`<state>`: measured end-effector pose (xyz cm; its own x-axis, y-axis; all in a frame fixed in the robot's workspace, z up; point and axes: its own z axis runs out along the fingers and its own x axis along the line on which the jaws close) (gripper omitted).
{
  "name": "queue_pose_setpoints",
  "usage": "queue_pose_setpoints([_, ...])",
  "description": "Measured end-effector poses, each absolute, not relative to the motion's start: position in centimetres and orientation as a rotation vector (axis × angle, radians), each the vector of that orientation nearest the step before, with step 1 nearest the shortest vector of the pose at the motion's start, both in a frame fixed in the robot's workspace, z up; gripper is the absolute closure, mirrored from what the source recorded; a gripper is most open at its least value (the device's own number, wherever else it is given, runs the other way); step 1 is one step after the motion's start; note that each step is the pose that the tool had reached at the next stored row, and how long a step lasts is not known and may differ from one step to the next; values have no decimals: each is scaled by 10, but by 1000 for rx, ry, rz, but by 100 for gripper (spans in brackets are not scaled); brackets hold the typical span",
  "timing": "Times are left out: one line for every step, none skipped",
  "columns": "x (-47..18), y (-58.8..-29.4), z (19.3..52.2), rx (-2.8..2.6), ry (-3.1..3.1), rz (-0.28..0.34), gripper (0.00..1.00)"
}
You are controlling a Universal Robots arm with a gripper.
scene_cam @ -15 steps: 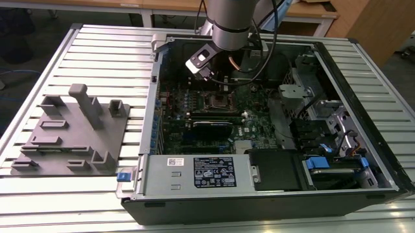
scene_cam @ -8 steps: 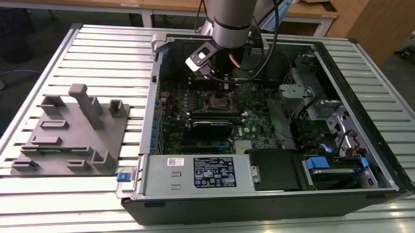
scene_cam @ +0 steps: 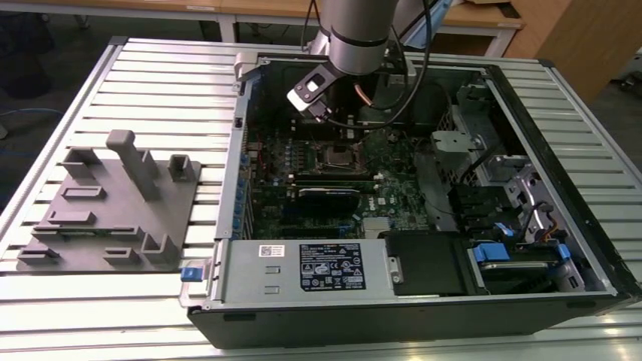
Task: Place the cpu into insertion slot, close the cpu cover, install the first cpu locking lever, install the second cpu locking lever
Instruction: 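Place the cpu into insertion slot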
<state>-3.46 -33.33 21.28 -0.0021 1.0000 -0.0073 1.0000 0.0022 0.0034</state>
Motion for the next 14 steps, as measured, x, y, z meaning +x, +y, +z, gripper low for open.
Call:
queue_pose_setpoints([-34, -333, 213, 2213, 2219, -4, 90])
queue_pose_setpoints([-34, -333, 213, 2212, 2220, -4, 90])
queue_pose_setpoints([-34, -333, 213, 2212, 2220, -4, 90])
queue_pose_setpoints([-34, -333, 213, 2211, 2221, -4, 90])
queue_pose_setpoints([-34, -333, 213, 2210, 2223, -4, 90])
queue_pose_setpoints([-34, -333, 212, 2205, 2229, -1, 90])
queue_pose_setpoints([-34, -333, 212, 2201, 2233, 2, 90])
queue_pose_setpoints([-34, -333, 212, 2197, 2238, 3, 90])
queue_pose_setpoints([-34, -333, 212, 2192, 2242, 4, 90])
queue_pose_setpoints([-34, -333, 212, 2189, 2245, 4, 90])
queue_pose_setpoints([-34, -333, 212, 2188, 2247, 4, 90])
queue_pose_setpoints([-34, -333, 212, 2188, 2247, 4, 90])
queue_pose_setpoints([-34, -333, 212, 2187, 2247, 4, 90])
queue_pose_setpoints([-34, -333, 212, 2187, 2247, 4, 90])
